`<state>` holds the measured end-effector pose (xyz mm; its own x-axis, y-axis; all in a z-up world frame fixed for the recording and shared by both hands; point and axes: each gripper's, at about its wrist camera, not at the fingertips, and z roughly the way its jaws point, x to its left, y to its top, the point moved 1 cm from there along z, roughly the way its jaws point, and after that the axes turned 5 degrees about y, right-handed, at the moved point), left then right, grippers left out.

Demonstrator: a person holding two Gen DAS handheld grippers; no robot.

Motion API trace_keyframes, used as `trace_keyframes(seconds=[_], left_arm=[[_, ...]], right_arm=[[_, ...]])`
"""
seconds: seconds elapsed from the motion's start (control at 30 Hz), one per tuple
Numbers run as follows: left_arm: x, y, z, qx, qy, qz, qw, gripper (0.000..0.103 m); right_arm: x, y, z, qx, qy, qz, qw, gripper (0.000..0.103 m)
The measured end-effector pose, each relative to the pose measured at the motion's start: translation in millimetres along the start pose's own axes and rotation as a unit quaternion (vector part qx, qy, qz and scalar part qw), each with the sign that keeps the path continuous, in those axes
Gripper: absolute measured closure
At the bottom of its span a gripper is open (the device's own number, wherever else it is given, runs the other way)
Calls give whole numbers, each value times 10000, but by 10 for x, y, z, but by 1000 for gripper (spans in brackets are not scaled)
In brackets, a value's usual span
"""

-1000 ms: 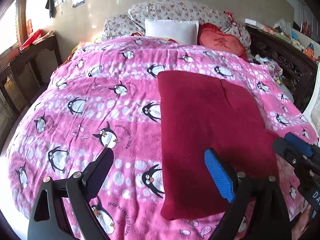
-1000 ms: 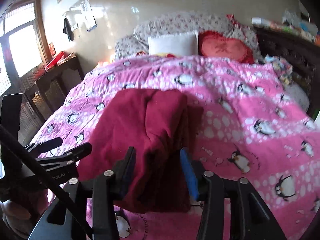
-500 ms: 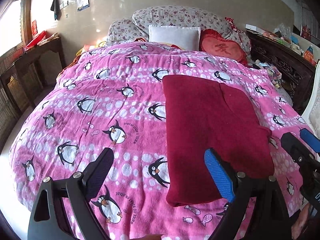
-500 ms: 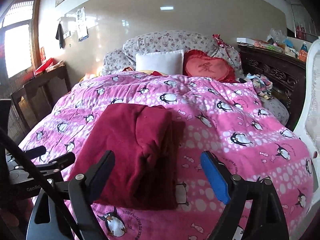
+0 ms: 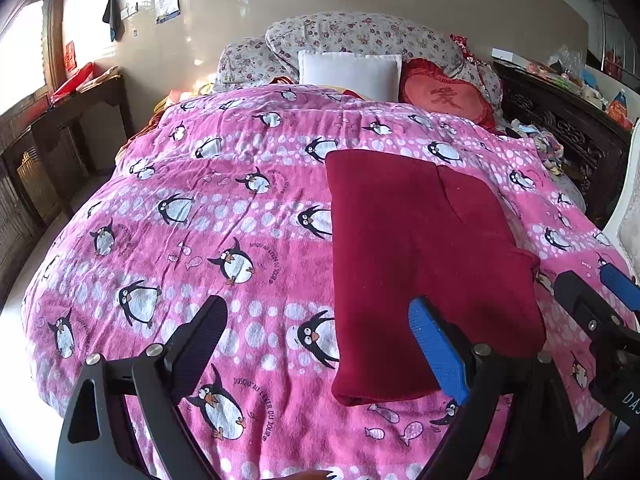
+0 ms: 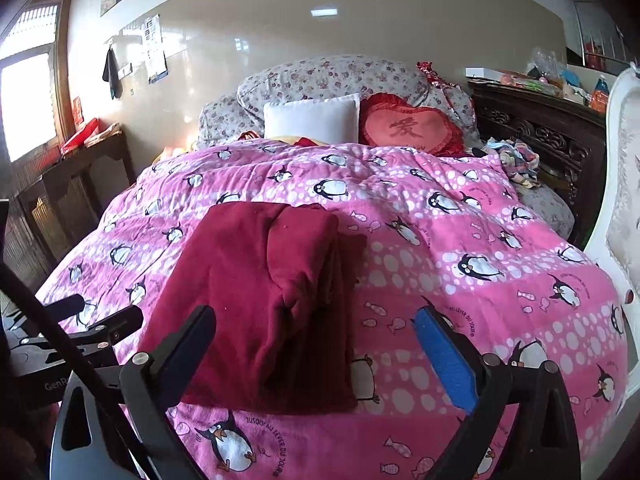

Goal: Fold small clothes

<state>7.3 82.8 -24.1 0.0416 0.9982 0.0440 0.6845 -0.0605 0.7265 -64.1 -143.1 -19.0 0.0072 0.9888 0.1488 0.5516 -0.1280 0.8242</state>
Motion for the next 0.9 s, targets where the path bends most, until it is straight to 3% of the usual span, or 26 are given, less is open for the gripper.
trace_keyframes(seconds=[0.9], left_arm=[[-52,-29,83,103,43,119,9999,11]], right_arm=[[-7,-38,119,206,148,-16,9997,1]])
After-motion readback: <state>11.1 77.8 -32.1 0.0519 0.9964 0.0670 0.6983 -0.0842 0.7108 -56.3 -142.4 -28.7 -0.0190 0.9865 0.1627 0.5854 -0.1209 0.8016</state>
